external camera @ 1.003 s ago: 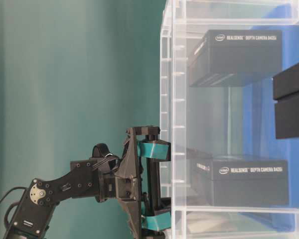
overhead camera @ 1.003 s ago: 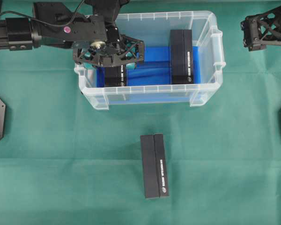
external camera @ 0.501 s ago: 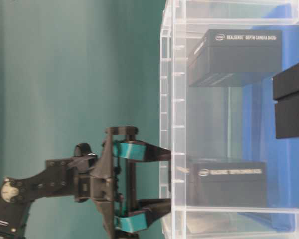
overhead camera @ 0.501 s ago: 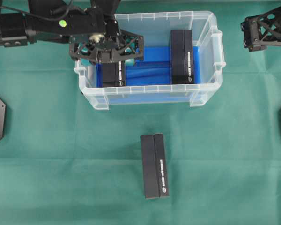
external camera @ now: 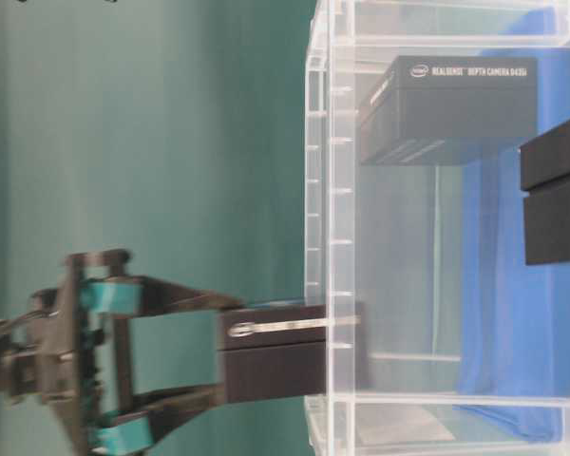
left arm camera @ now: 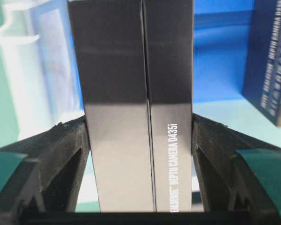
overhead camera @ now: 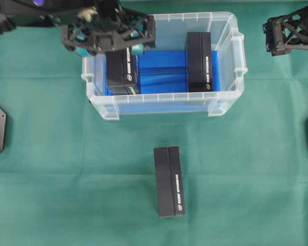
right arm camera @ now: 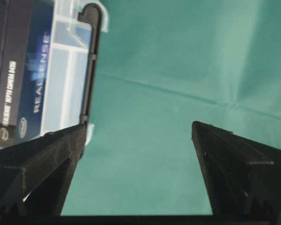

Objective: Take out the box from the case.
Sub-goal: 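Lift the left black box up out of the bin with the left gripper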

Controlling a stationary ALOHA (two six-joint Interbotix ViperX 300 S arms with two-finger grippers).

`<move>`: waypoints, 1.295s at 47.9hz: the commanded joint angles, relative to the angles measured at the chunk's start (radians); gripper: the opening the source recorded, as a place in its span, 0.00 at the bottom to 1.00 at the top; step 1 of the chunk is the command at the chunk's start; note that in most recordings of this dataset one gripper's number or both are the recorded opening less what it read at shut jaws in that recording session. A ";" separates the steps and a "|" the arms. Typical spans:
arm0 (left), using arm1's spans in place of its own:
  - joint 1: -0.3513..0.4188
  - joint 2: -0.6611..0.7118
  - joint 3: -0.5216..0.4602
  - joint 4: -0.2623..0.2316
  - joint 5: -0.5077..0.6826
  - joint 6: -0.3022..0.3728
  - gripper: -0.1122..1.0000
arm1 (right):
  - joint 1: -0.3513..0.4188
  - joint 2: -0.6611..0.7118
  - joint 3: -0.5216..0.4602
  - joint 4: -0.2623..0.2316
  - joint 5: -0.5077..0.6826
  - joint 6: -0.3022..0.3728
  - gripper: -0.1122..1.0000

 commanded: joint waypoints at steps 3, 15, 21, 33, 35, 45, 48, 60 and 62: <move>-0.003 -0.055 -0.094 0.003 0.069 0.012 0.65 | 0.002 -0.012 -0.011 -0.003 -0.014 -0.002 0.93; -0.008 -0.051 -0.230 0.005 0.198 0.031 0.65 | 0.006 -0.012 -0.011 -0.003 -0.014 0.000 0.93; -0.009 -0.046 -0.261 0.005 0.232 0.034 0.65 | 0.008 -0.012 -0.011 -0.003 -0.014 0.000 0.93; -0.009 -0.046 -0.262 0.005 0.233 0.034 0.65 | 0.012 -0.012 -0.009 -0.003 -0.014 0.000 0.93; -0.009 -0.046 -0.262 0.005 0.233 0.034 0.65 | 0.011 -0.012 -0.009 -0.003 -0.014 0.000 0.93; -0.009 -0.046 -0.262 0.005 0.232 0.031 0.65 | 0.015 -0.012 -0.009 -0.003 -0.014 0.002 0.93; -0.009 -0.046 -0.261 0.005 0.232 0.031 0.65 | 0.015 -0.012 -0.009 -0.003 -0.014 0.000 0.93; -0.009 -0.046 -0.262 0.006 0.230 0.031 0.65 | 0.015 -0.012 -0.009 -0.003 -0.014 0.002 0.93; -0.009 -0.046 -0.262 0.006 0.230 0.031 0.65 | 0.017 -0.012 -0.009 -0.003 -0.014 0.002 0.93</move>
